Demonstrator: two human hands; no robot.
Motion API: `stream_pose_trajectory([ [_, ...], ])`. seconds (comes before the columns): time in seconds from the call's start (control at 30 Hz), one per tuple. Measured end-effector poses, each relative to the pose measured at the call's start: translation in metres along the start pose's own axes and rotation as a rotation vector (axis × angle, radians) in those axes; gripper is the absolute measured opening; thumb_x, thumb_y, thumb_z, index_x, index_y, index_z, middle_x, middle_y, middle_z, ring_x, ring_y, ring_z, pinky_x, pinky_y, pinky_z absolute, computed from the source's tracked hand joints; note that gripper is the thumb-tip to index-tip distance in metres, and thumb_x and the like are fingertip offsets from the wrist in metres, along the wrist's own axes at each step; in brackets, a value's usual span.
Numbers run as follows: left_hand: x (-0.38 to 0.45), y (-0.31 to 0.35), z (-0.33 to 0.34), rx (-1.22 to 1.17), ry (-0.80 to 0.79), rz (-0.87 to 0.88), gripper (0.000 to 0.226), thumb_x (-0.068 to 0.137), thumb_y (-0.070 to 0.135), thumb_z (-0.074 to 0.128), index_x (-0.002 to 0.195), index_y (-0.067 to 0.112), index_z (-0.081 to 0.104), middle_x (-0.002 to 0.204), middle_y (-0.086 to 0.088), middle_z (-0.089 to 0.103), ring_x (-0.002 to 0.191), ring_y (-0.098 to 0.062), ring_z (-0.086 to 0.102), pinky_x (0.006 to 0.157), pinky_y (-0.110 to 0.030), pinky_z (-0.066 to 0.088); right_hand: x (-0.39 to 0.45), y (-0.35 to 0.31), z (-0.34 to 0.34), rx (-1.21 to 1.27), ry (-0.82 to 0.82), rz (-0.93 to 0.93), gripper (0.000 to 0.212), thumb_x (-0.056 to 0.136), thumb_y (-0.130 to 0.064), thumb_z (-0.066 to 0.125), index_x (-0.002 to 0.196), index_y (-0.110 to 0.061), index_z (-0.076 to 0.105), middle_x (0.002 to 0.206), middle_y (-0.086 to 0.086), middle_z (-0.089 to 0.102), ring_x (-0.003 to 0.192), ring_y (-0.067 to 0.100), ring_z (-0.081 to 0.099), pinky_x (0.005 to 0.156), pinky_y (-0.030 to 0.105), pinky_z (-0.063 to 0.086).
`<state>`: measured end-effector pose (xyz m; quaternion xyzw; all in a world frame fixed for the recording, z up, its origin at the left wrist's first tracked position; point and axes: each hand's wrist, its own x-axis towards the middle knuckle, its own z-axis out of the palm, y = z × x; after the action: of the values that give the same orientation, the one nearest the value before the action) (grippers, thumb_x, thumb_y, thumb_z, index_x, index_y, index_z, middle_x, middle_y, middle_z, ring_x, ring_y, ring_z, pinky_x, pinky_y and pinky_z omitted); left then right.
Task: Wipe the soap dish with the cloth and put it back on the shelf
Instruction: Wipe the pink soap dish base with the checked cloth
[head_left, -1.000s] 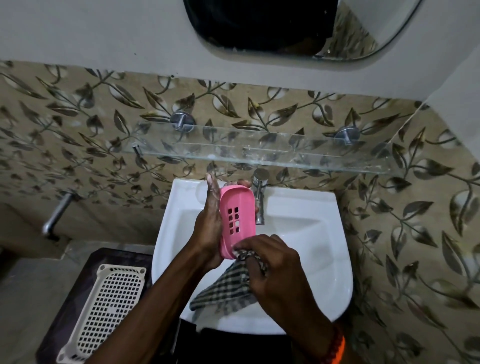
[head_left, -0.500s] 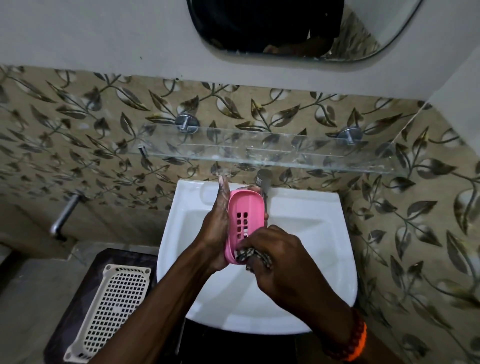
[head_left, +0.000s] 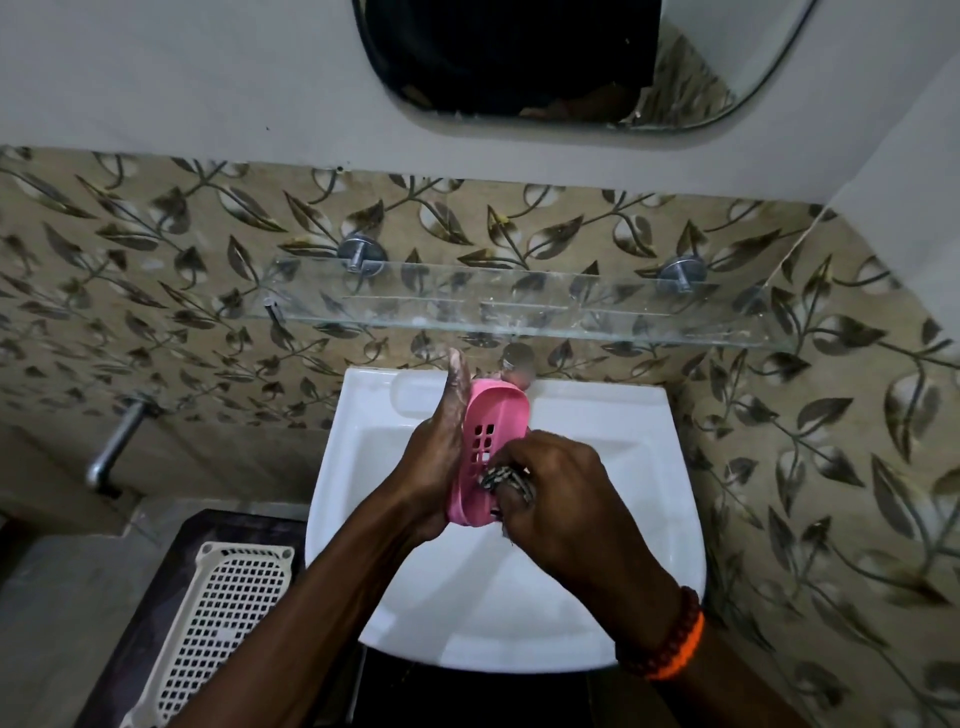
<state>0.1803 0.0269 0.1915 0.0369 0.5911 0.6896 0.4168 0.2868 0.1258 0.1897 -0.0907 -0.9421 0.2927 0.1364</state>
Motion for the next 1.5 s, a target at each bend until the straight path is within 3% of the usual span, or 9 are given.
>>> stream_pose_trajectory([
  [0.1, -0.002, 0.003, -0.002, -0.033, 0.001, -0.018, 0.081, 0.087, 0.082, 0.028, 0.115, 0.024, 0.077, 0.096, -0.014, 0.077, 0.082, -0.027, 0.072, 0.073, -0.036, 0.060, -0.002, -0.002, -0.001, -0.062, -0.029, 0.018, 0.018, 0.077, -0.017, 0.062, 0.093, -0.020, 0.070, 0.090, 0.000, 0.070, 0.087, 0.026, 0.066, 0.072, 0.040, 0.054],
  [0.23, -0.001, 0.004, -0.005, -0.091, -0.024, 0.006, 0.085, 0.081, 0.084, 0.034, 0.116, 0.020, 0.076, 0.100, -0.020, 0.074, 0.085, -0.031, 0.070, 0.075, -0.037, 0.060, -0.003, -0.013, -0.006, 0.157, -0.150, 0.006, 0.023, 0.073, -0.013, 0.065, 0.089, -0.024, 0.076, 0.081, -0.005, 0.076, 0.076, 0.016, 0.071, 0.067, 0.035, 0.058],
  [0.47, -0.004, -0.007, 0.001, -0.247, -0.025, -0.068, 0.081, 0.086, 0.082, 0.035, 0.106, 0.019, 0.081, 0.105, -0.019, 0.077, 0.091, -0.031, 0.075, 0.081, -0.043, 0.062, 0.012, -0.021, -0.003, 0.096, 0.250, 0.010, 0.016, 0.079, -0.005, 0.070, 0.093, -0.013, 0.073, 0.090, 0.004, 0.070, 0.082, 0.021, 0.065, 0.075, 0.036, 0.055],
  [0.63, 0.003, 0.007, -0.009, -0.234, 0.055, 0.017, 0.090, 0.082, 0.085, 0.032, 0.120, 0.016, 0.073, 0.114, -0.024, 0.072, 0.099, -0.037, 0.068, 0.092, -0.053, 0.056, -0.002, -0.020, 0.001, 0.061, 0.083, 0.087, 0.013, 0.081, -0.016, 0.067, 0.093, -0.021, 0.070, 0.089, -0.003, 0.068, 0.078, 0.014, 0.060, 0.069, 0.030, 0.051],
  [0.83, -0.010, -0.009, 0.014, -0.245, -0.068, -0.093, 0.083, 0.092, 0.077, 0.031, 0.124, 0.012, 0.071, 0.113, -0.019, 0.077, 0.102, -0.032, 0.075, 0.084, -0.043, 0.061, 0.024, -0.017, -0.012, 0.005, 0.345, 0.080, 0.017, 0.083, 0.000, 0.068, 0.096, -0.010, 0.068, 0.094, 0.005, 0.066, 0.082, 0.019, 0.063, 0.072, 0.029, 0.053],
  [1.07, 0.001, -0.003, 0.001, -0.269, 0.037, -0.060, 0.084, 0.080, 0.085, 0.044, 0.104, 0.014, 0.081, 0.102, -0.024, 0.071, 0.089, -0.035, 0.071, 0.089, -0.050, 0.056, -0.005, -0.030, -0.005, 0.119, 0.146, 0.012, 0.018, 0.075, -0.004, 0.069, 0.086, -0.019, 0.069, 0.083, -0.004, 0.068, 0.078, 0.015, 0.062, 0.073, 0.033, 0.053],
  [1.2, -0.002, -0.009, 0.005, -0.256, 0.016, -0.081, 0.082, 0.086, 0.081, 0.041, 0.109, 0.012, 0.079, 0.109, -0.021, 0.076, 0.097, -0.033, 0.075, 0.085, -0.043, 0.058, 0.015, -0.023, -0.010, 0.139, 0.245, 0.005, 0.019, 0.076, 0.002, 0.071, 0.087, -0.013, 0.072, 0.087, 0.001, 0.072, 0.080, 0.012, 0.063, 0.078, 0.019, 0.050],
  [1.33, -0.005, -0.009, 0.005, -0.181, -0.024, -0.003, 0.075, 0.091, 0.075, 0.034, 0.110, 0.017, 0.078, 0.108, -0.015, 0.079, 0.098, -0.027, 0.076, 0.079, -0.035, 0.060, 0.014, -0.020, 0.002, 0.006, 0.298, 0.099, 0.014, 0.082, -0.004, 0.068, 0.095, -0.010, 0.067, 0.096, 0.005, 0.067, 0.086, 0.021, 0.065, 0.076, 0.025, 0.051],
  [1.5, -0.009, -0.014, 0.002, -0.091, 0.074, 0.073, 0.081, 0.081, 0.084, 0.035, 0.118, 0.022, 0.073, 0.107, -0.014, 0.079, 0.099, -0.032, 0.075, 0.093, -0.049, 0.057, 0.001, -0.016, 0.010, -0.067, 0.285, 0.225, 0.009, 0.084, -0.014, 0.067, 0.092, -0.011, 0.066, 0.089, 0.004, 0.065, 0.077, 0.022, 0.064, 0.065, 0.022, 0.045],
])
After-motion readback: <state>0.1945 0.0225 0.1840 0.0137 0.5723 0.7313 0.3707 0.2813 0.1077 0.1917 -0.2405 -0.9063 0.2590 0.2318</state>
